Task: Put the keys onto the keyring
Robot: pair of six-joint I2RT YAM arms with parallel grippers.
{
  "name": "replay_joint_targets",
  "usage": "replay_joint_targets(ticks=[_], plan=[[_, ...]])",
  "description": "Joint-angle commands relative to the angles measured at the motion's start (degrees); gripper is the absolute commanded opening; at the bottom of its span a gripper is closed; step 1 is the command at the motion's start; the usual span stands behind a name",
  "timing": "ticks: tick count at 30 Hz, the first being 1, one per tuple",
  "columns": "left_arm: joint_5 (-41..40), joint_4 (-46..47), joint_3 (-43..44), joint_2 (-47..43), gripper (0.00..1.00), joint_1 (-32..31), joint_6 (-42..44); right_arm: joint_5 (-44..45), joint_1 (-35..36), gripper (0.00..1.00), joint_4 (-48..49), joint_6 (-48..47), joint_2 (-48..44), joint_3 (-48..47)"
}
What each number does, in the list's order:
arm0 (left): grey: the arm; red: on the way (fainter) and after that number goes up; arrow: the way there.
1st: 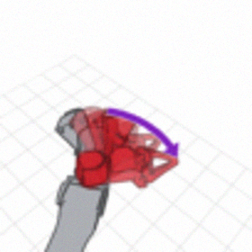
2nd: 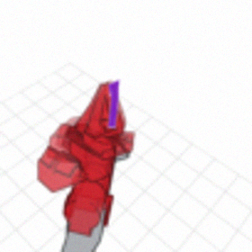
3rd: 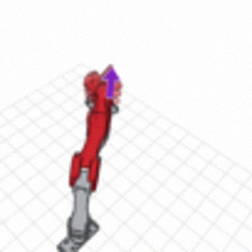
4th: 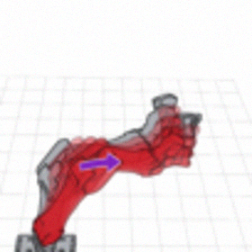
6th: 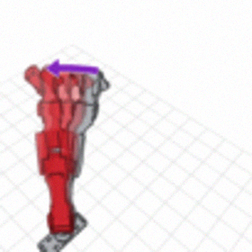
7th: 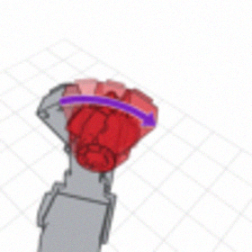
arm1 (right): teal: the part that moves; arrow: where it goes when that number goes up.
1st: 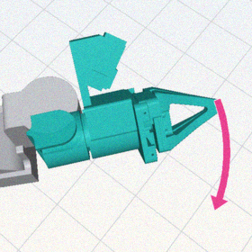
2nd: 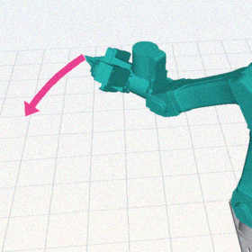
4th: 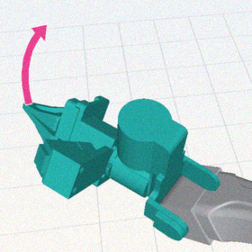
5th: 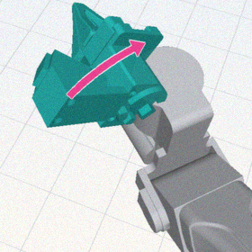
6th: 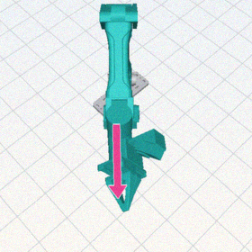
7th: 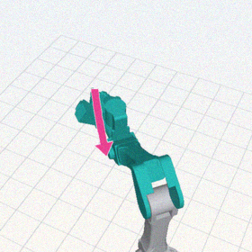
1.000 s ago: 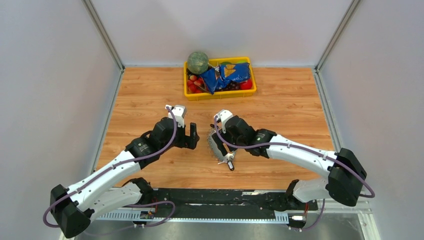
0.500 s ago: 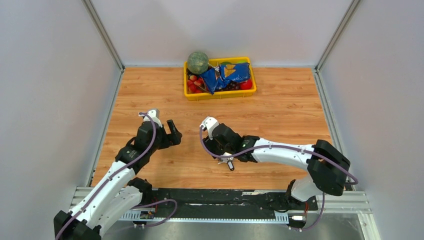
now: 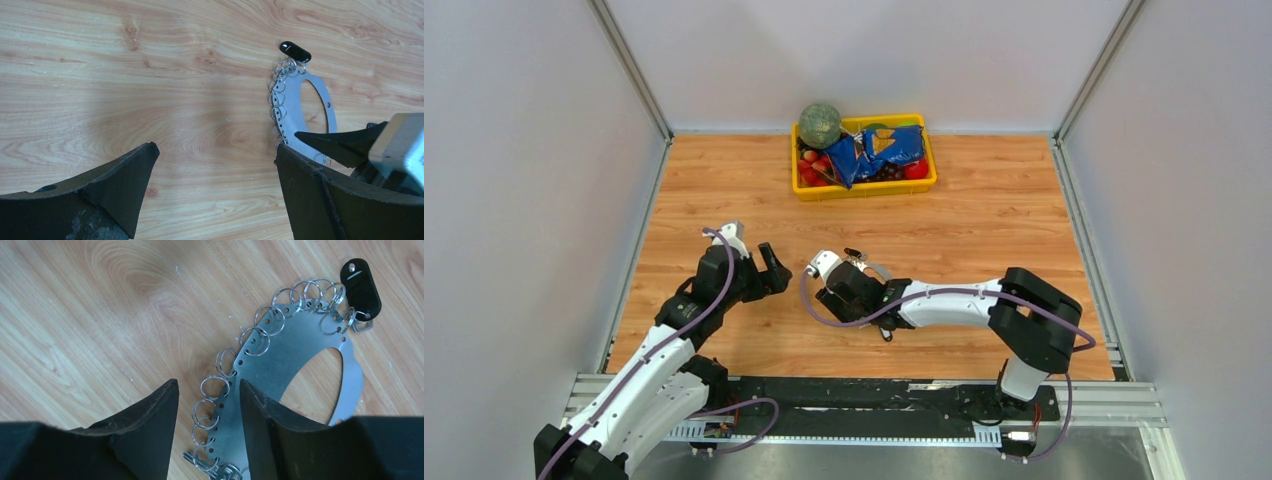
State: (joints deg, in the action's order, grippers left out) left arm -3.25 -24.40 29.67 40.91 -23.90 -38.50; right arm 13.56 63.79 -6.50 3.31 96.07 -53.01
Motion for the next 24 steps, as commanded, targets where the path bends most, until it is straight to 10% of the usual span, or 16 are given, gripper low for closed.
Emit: replay_joint_targets(ticks=[1,24], plan=[[0.79,1.13,0.68,-1.13,1.0,0.58,0.21,2.5,0.68,0.5,3.1,-0.84,2.16,-3.2],[0.52,1.68,1.33,-0.57,1.0,1.37,1.85,7.52,0.67,0.36,4.45,-1.82,6.21,-4.25]])
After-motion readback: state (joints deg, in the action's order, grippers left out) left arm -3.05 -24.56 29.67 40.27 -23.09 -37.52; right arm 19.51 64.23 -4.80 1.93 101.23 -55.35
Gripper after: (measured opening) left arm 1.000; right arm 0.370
